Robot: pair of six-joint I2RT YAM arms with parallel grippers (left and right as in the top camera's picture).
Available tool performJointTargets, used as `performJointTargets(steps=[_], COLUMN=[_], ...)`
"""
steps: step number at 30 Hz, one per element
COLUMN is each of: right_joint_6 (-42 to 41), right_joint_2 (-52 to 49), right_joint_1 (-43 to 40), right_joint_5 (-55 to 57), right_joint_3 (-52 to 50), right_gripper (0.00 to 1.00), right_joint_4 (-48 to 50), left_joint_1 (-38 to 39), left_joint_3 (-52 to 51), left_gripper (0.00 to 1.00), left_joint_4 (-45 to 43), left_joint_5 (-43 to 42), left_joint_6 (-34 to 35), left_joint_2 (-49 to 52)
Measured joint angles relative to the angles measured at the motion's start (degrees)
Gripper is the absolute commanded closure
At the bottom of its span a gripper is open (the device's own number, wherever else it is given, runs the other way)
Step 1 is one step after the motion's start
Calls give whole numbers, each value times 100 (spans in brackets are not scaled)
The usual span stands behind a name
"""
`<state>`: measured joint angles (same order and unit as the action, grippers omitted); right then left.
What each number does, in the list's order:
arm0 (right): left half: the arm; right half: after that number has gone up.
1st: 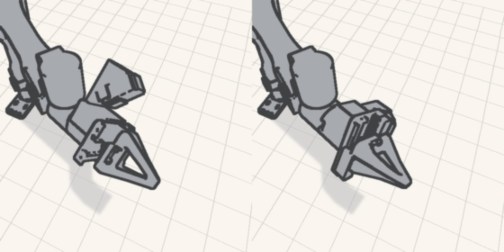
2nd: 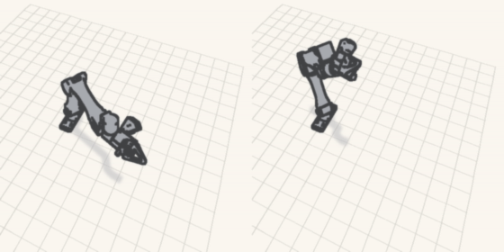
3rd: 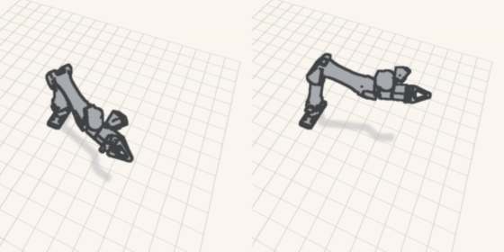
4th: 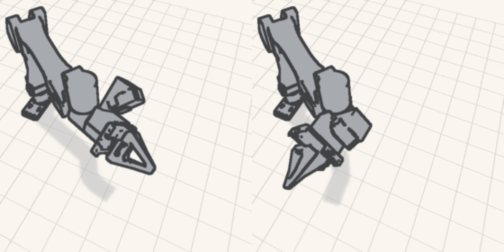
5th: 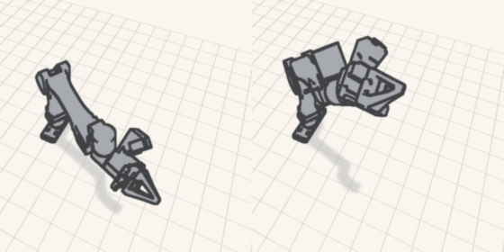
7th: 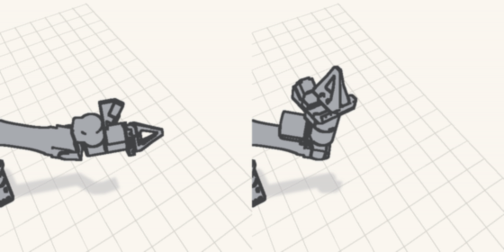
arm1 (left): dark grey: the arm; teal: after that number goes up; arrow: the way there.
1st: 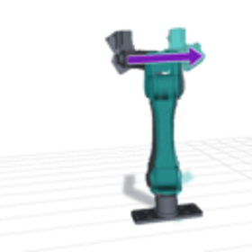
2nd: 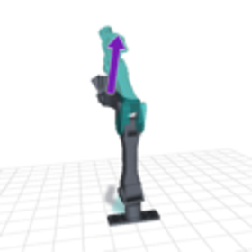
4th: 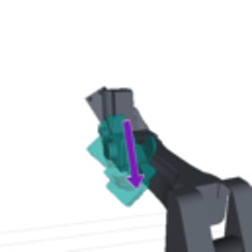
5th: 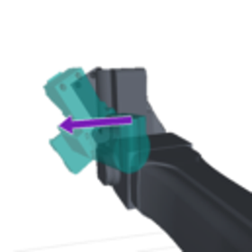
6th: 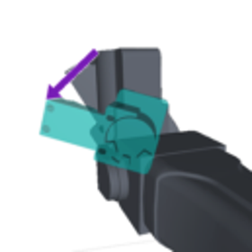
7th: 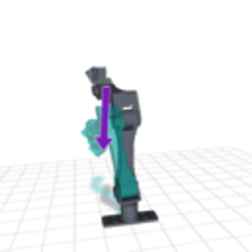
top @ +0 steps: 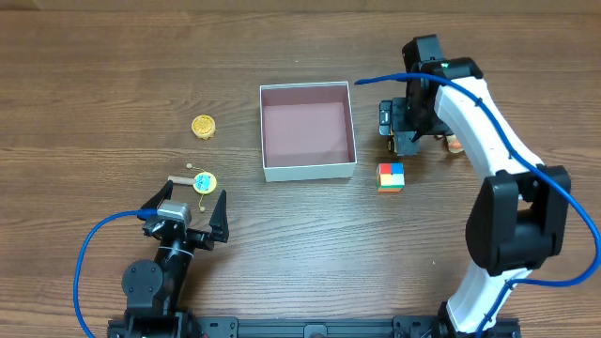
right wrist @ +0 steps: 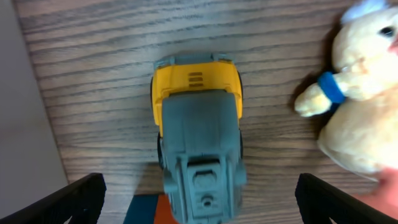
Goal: Pack container
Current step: 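Move the right gripper over the yellow-grey toy truck, then lower the right gripper and grasp the toy truck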
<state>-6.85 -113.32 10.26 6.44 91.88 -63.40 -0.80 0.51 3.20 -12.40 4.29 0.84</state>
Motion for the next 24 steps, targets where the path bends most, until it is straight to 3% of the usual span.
performJointTargets(steps=[17, 24], right_joint_6=[195, 243], right_joint_2=[-321, -323], right_joint_1=[-192, -251], right_joint_5=[-219, -264], right_joint_3=[0, 0], right_gripper=[0, 6], right_joint_4=[125, 118], left_joint_1=[0, 0], left_joint_3=[0, 0], left_gripper=[0, 0], left_joint_4=[0, 0], left_joint_5=[0, -2], left_joint_6=[0, 0], left_joint_2=[0, 0])
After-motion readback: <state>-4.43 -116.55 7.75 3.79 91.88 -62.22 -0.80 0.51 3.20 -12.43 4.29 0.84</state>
